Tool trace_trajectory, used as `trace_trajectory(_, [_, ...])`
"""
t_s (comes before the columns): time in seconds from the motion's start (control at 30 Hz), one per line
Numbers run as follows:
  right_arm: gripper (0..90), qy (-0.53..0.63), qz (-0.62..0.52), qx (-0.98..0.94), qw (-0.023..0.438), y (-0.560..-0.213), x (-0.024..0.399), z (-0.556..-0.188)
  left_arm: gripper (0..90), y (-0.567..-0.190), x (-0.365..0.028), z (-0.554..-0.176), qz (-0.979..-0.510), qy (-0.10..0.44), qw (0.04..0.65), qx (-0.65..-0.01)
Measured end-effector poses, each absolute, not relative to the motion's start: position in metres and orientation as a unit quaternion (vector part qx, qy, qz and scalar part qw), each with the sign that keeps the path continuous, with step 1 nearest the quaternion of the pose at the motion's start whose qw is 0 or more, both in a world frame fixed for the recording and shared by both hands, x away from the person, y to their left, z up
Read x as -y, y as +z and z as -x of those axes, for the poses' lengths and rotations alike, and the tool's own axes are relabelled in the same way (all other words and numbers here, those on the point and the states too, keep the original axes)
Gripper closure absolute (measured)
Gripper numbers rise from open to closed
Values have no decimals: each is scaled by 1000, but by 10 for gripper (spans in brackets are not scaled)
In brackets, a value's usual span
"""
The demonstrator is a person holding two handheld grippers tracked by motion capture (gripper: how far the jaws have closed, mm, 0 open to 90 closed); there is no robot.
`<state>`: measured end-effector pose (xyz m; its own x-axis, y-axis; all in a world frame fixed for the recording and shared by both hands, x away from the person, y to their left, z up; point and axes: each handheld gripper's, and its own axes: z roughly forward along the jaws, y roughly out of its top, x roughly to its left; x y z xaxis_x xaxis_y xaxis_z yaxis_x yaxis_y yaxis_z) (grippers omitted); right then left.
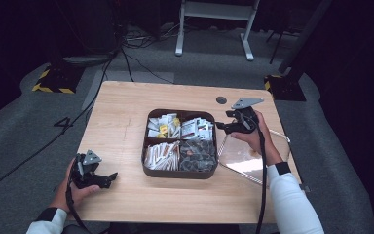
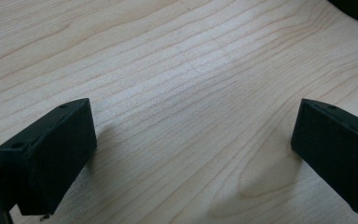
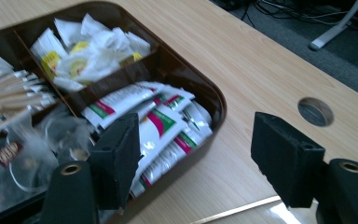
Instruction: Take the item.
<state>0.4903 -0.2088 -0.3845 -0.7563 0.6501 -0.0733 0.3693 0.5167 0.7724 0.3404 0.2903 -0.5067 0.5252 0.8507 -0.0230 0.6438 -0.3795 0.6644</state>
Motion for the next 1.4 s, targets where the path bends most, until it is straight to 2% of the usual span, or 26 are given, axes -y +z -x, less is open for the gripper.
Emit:
trace_trajectory(0.43, [332, 384, -279, -866, 157, -385, 169, -503, 3, -507, -290, -340, -814, 164, 316, -459])
trace_trajectory(0.87, [340, 351, -263, -889, 134, -412, 123, -520, 2, -507, -290, -340, -814, 164, 316, -459])
trace_trajectory(1.4, [295, 334, -288, -890, 114, -447, 116, -527, 2, -507, -290, -340, -814, 164, 316, -459])
